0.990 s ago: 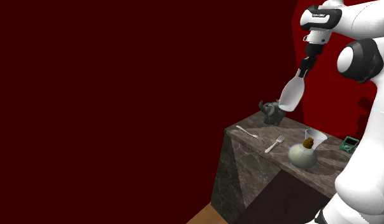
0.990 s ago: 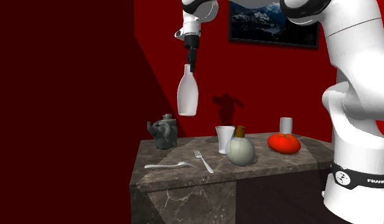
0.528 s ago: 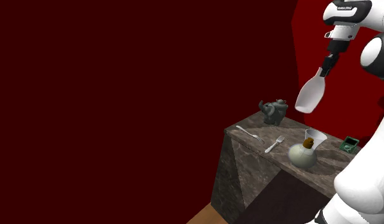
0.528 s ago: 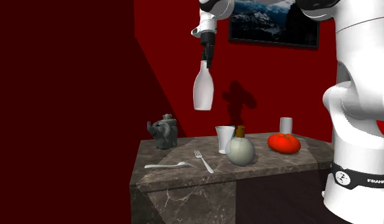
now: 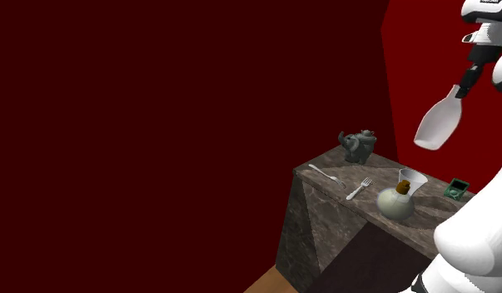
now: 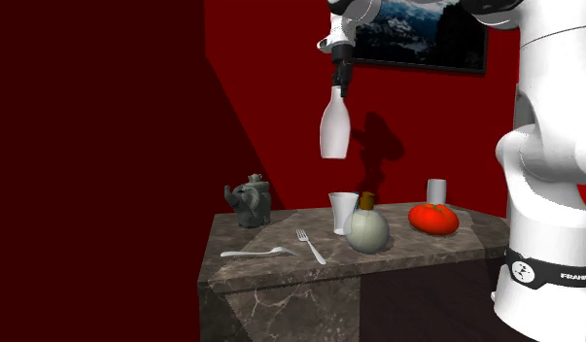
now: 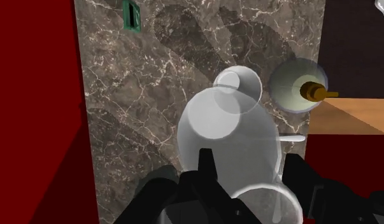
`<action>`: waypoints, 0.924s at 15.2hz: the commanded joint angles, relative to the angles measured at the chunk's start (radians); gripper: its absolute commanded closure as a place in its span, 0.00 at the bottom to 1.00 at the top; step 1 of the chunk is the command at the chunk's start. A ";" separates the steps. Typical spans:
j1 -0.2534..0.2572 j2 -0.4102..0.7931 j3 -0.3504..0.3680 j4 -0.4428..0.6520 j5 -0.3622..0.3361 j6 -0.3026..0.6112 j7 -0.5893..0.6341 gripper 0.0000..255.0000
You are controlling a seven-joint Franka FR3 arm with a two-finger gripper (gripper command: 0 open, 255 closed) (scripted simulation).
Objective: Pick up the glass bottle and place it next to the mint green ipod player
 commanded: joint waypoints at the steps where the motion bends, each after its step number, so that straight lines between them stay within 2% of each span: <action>1: -0.021 -0.012 -0.019 0.008 -0.007 -0.017 -0.043 1.00; 9: -0.148 0.039 -0.123 0.133 0.040 -0.111 -0.258 1.00; 11: -0.198 0.074 -0.153 0.184 0.073 -0.141 -0.324 1.00; 14: -0.299 0.148 -0.194 0.283 0.143 -0.197 -0.431 1.00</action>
